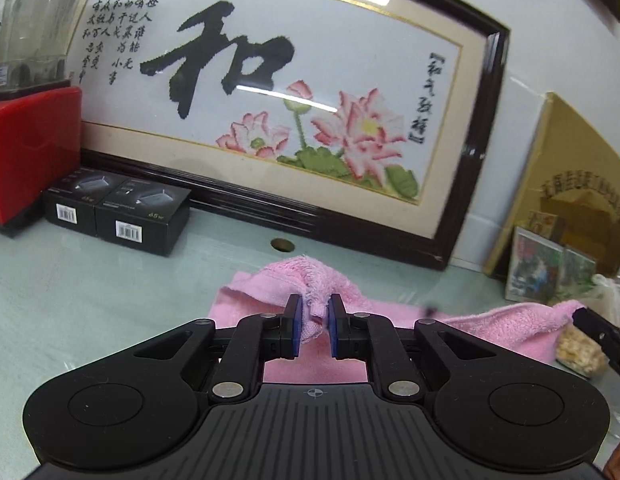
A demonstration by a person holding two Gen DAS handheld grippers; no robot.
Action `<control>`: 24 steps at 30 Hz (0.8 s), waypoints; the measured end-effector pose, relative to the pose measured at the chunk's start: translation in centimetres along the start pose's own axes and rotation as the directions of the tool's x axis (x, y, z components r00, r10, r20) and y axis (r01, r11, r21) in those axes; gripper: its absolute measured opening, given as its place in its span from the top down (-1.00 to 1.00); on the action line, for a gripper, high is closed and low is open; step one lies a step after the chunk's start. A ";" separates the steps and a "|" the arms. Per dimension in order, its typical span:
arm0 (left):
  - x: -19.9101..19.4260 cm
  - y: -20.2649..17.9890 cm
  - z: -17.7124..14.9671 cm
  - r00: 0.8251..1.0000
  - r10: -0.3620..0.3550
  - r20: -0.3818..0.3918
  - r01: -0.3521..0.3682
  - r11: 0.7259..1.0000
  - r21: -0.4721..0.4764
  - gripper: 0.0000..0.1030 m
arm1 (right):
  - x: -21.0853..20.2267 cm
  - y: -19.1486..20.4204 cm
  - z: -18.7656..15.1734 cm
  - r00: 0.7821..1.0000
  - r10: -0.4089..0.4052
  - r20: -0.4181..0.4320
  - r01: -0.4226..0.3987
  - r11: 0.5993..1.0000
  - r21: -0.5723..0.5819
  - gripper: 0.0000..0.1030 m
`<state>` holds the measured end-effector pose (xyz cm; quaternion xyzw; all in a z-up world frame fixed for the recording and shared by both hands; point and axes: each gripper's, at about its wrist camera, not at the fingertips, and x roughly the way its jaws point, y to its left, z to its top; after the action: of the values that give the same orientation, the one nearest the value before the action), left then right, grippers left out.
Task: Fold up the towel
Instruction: 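Lift the towel edge with both grippers and fold it over the towel, then open both grippers and release the folded towel edge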
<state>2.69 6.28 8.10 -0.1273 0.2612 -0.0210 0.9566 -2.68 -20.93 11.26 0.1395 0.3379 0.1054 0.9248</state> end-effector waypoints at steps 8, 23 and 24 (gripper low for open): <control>7.1 2.0 -0.2 0.996 0.015 -0.089 -0.016 1.000 -0.007 0.56 | 8.9 -0.2 1.3 0.993 -0.064 -0.101 0.061 0.998 -0.035 0.83; 5.5 5.0 0.0 0.997 0.065 -0.045 -0.065 0.998 0.005 -0.84 | 9.3 -2.4 -0.7 0.980 0.110 -0.166 -0.078 0.978 0.193 0.15; 6.1 4.8 -0.3 0.994 0.070 -0.080 -0.068 0.997 0.035 -0.82 | 9.4 -2.6 -0.9 0.976 0.133 -0.171 -0.095 0.972 0.215 0.07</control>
<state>7.64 10.25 3.64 -0.1019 0.3037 0.0027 0.9473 4.04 -20.48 4.18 0.2434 0.4225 0.1356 0.8625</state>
